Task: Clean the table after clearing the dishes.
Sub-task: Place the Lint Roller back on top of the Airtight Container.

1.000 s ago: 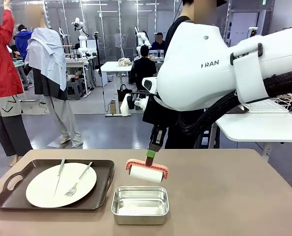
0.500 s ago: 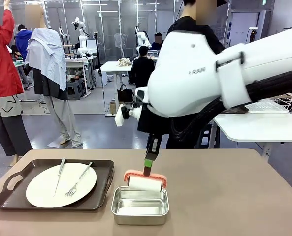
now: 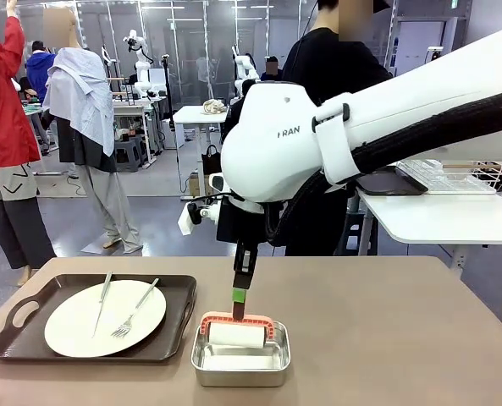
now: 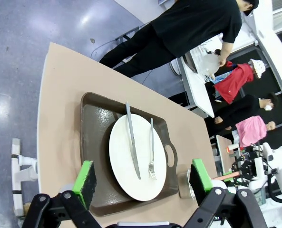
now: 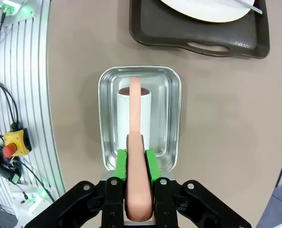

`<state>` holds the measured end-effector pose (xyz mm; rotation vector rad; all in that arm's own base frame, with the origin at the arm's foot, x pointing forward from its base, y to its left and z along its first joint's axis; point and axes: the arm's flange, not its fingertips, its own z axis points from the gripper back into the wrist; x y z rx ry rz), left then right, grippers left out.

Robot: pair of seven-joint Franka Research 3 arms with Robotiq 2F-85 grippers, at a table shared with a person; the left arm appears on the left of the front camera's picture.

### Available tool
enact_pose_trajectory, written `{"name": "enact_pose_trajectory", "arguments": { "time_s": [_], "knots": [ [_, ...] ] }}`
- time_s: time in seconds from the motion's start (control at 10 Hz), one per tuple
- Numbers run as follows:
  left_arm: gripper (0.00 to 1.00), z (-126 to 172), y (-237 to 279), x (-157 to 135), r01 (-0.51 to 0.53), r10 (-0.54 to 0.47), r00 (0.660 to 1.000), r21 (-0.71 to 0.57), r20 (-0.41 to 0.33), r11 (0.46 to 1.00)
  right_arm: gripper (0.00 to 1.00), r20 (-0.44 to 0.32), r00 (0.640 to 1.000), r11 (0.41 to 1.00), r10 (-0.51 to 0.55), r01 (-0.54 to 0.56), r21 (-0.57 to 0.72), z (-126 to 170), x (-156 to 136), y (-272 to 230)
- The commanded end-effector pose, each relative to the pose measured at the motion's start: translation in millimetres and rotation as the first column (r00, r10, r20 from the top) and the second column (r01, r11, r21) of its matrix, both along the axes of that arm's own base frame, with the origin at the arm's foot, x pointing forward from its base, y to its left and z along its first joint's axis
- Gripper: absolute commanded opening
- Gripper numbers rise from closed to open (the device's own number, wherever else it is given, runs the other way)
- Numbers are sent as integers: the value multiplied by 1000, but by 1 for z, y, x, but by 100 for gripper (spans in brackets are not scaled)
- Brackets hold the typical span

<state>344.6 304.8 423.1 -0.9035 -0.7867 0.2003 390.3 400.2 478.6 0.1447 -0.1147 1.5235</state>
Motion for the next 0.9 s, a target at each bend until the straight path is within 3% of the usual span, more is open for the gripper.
{"name": "enact_pose_trajectory", "arguments": {
  "time_s": [0.0,0.4,0.8],
  "knots": [
    [100,2,2,-2,6,-6,1000,-6,7,1000,20,-40,991,988,128,-131,-79,-21,32,22],
    [100,2,2,-2,6,-6,1000,-6,7,1000,20,-49,984,976,171,-177,-131,-44,49,26],
    [100,2,2,-2,6,-6,1000,-6,7,1000,20,-26,988,986,150,-151,-77,-67,67,18]
  ]
}}
